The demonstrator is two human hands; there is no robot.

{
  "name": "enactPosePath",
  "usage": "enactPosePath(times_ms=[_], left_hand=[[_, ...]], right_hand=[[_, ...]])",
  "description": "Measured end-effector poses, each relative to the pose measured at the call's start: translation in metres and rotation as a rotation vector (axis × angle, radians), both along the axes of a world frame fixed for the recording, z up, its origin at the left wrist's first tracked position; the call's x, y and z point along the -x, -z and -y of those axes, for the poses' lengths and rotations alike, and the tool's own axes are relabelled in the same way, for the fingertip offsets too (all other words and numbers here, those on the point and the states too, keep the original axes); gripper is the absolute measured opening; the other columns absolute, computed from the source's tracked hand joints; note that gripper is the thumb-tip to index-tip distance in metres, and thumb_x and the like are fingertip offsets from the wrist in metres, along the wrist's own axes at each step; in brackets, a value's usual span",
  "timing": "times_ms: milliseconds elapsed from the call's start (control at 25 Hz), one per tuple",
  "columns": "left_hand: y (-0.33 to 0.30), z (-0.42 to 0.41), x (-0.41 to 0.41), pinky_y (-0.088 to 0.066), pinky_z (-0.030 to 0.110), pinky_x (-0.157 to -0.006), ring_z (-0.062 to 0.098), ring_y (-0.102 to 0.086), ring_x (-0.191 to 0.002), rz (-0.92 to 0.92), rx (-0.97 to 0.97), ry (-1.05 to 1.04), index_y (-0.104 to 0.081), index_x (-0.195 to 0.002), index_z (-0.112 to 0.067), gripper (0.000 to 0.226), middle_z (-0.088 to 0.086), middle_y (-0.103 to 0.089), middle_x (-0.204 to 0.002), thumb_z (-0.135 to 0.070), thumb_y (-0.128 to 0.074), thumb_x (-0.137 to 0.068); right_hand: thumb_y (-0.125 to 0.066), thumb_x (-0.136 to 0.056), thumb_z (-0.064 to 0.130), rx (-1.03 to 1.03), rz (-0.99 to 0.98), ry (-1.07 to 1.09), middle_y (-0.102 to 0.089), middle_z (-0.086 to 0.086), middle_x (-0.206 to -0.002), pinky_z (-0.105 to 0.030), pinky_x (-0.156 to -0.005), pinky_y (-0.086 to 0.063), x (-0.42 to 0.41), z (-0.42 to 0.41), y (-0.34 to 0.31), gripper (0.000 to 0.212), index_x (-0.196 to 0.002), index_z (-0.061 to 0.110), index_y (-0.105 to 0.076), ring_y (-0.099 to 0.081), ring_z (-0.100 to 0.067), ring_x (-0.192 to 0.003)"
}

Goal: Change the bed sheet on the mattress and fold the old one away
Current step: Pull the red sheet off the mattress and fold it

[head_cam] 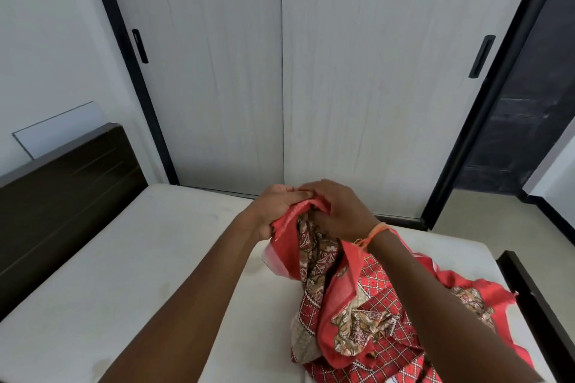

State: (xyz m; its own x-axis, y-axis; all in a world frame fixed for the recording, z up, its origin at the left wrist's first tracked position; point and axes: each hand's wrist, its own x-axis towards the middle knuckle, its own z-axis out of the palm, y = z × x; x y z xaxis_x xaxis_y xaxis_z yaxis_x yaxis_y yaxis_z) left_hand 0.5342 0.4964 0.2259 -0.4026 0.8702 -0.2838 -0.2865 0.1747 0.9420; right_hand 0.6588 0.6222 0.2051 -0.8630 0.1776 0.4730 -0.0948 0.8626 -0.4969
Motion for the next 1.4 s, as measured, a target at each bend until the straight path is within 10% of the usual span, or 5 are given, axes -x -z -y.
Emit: enactPosePath(times_ms=[440,560,800,1040,1400], left_hand=[[-0.001,0.024,-0.003,-0.048,0.028,-0.073,0.008,-0.061,-0.082,-0.779,-0.258,-0.296,-0.064,-0.100,-0.024,0.028,-0.005,-0.066,-0.092,-0.044,-0.044,-0.102],[-0.002,0.031,-0.009,-0.050,0.020,-0.084,0.006,-0.059,-0.103,-0.921,-0.314,-0.216,-0.062,-0.119,-0.028,0.073,-0.012,-0.064,-0.111,-0.084,-0.052,-0.073],[-0.016,0.026,-0.009,-0.052,0.028,-0.082,0.007,-0.063,-0.093,-1.154,-0.295,-0.427,-0.072,-0.106,-0.024,0.026,-0.011,-0.071,-0.097,-0.039,-0.074,-0.085],[-0.026,0.023,0.013,-0.051,0.042,-0.061,0.013,-0.060,-0.064,-0.930,-0.271,-0.463,-0.074,-0.085,-0.007,0.031,0.013,-0.069,-0.072,-0.031,-0.057,-0.097],[-0.057,0.036,0.019,-0.049,0.012,-0.070,-0.003,-0.068,-0.082,-0.826,-0.275,-0.107,-0.073,-0.093,-0.031,0.021,-0.020,-0.074,-0.085,-0.020,-0.057,-0.100]], right_hand=[[-0.059,-0.096,0.027,0.536,-0.052,0.048,-0.040,-0.004,-0.058,-0.028,-0.054,-0.030,0.004,-0.019,-0.024,0.040,-0.062,0.008,-0.049,-0.037,-0.014,-0.054],[-0.055,-0.098,0.022,0.600,-0.061,0.030,-0.053,-0.001,-0.060,-0.023,-0.053,-0.039,0.005,-0.014,-0.034,0.032,-0.071,0.005,-0.060,-0.048,-0.011,-0.054],[-0.055,-0.096,0.039,0.575,0.011,0.015,-0.048,-0.013,-0.061,-0.029,-0.055,-0.035,0.014,-0.008,-0.034,0.049,-0.070,-0.003,-0.053,-0.044,-0.018,-0.055],[-0.063,-0.093,0.028,0.419,-0.078,-0.001,-0.058,-0.005,-0.077,-0.029,-0.068,-0.043,0.014,-0.005,-0.038,0.026,-0.075,0.009,-0.069,-0.056,-0.017,-0.071],[-0.069,-0.072,-0.011,1.201,0.054,-0.303,-0.062,-0.027,-0.111,-0.038,-0.088,-0.056,0.006,-0.015,-0.041,0.045,-0.116,-0.005,-0.064,-0.063,-0.033,-0.100]])
